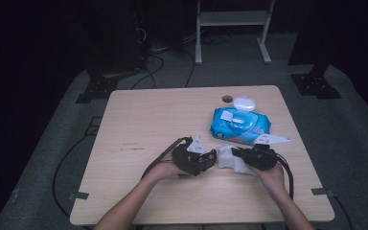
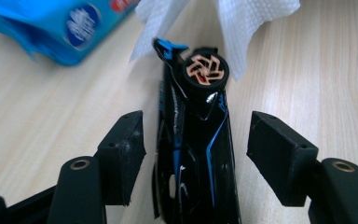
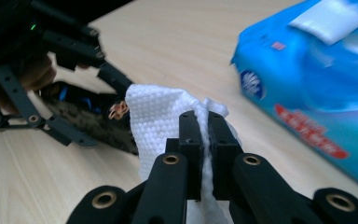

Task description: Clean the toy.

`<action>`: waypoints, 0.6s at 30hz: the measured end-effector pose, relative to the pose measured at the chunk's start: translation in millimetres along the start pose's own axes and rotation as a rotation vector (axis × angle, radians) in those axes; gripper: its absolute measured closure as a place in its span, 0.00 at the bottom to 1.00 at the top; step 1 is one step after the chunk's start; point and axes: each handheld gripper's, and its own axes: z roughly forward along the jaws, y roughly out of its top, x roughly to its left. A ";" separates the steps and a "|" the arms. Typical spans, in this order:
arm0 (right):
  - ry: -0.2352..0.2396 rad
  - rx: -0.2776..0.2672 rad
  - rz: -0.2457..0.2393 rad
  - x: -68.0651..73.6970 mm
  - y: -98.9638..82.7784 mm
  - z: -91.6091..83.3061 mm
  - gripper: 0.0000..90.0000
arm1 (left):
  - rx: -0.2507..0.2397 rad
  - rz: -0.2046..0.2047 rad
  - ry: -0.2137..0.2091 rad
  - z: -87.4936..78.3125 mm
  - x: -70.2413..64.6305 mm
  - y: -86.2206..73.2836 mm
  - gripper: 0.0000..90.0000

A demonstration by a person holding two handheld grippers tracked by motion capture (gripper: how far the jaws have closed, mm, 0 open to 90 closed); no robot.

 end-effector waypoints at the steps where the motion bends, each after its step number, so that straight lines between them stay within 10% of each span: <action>1: 0.010 0.027 -0.017 3.4 -1.2 7.0 0.95 | 0.048 -0.007 -0.015 5.7 2.0 3.9 0.40; 8: 0.046 0.054 -0.006 7.3 -2.3 21.5 0.95 | 0.178 0.040 0.004 14.6 3.5 13.6 0.62; 18: 0.109 0.021 0.047 9.1 -1.5 26.5 0.95 | 0.013 0.050 0.006 0.0 -3.3 4.5 0.63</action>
